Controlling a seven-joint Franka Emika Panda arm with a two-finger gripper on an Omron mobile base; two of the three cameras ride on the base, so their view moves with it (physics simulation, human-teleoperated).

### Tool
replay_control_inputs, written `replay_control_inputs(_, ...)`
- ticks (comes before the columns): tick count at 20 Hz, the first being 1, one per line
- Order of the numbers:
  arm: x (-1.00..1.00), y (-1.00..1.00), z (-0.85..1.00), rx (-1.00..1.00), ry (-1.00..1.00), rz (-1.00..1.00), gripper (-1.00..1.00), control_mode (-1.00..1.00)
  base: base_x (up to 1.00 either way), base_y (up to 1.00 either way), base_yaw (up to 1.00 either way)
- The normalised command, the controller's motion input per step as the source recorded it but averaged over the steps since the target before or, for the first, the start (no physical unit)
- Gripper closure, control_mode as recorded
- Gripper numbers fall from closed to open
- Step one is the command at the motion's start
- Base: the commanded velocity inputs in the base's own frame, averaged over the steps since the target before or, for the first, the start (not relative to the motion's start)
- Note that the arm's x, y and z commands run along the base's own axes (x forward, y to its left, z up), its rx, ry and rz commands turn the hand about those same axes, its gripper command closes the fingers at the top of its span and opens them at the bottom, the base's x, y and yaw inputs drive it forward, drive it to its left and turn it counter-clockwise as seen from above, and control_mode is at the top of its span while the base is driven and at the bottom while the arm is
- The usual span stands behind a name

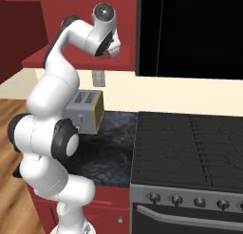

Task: There is a bowl on the dining counter. Grab a lemon wedge from the fridge and place it in the bowl. Then get the liquor bottle and glass cup from the cabinet and place them next to the bowl.

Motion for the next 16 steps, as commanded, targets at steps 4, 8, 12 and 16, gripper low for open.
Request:
replay_control_inputs(4, 0.19, -0.09, 0.0, 0.02, 0.0, 0.0, -1.0, -1.0, 0.0, 0.0, 0.0)
replay_control_inputs(8, 0.19, -0.05, 0.0, 0.02, 0.0, 0.0, -1.0, -1.0, 0.0, 0.0, 0.0)
replay_control_inputs(12, 0.19, -0.01, 0.0, 0.02, 0.0, 0.0, -1.0, -1.0, 0.0, 0.0, 0.0)
replay_control_inputs(16, 0.18, 0.0, -0.03, 0.02, 0.0, 0.0, -1.0, -1.0, 0.0, 0.0, 0.0)
